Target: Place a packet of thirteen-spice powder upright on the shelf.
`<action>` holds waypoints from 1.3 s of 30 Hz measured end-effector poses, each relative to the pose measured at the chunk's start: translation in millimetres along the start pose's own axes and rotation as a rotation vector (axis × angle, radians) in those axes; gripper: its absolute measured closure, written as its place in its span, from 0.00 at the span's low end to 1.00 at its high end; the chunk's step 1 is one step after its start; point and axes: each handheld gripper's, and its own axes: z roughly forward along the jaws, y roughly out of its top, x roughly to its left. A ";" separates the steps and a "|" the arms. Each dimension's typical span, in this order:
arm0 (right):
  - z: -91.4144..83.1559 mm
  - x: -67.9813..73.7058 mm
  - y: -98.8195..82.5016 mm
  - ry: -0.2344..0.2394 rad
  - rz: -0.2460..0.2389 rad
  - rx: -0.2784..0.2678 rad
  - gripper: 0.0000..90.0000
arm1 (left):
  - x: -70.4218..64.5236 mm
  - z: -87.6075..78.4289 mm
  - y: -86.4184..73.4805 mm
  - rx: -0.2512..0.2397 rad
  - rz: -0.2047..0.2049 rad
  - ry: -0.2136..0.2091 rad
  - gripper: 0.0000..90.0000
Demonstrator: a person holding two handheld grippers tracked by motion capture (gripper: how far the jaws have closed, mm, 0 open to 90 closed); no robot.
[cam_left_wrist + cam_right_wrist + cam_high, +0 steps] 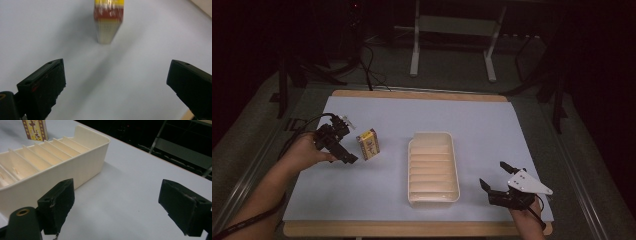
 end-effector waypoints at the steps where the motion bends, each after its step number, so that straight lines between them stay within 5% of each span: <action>1: 0.0 0.3 0.1 0.001 0.001 0.001 0.15 | 0.0 0.0 0.0 0.000 0.000 0.000 0.03; 6: 1.2 -0.2 -0.7 0.008 0.000 0.003 0.15 | 0.4 4.5 13.9 -0.015 0.020 0.046 0.10; 10: 0.8 -0.3 -0.9 0.013 0.005 0.003 0.15 | 5.9 9.0 20.5 -0.025 -0.005 0.071 0.17; 19: 2.9 -1.5 -2.4 0.022 0.006 0.012 0.15 | 11.7 18.7 27.9 -0.046 -0.013 0.035 0.47; 39: 4.8 -2.2 -3.7 0.041 0.015 0.024 0.15 | 9.3 41.0 36.9 0.004 0.007 0.012 0.74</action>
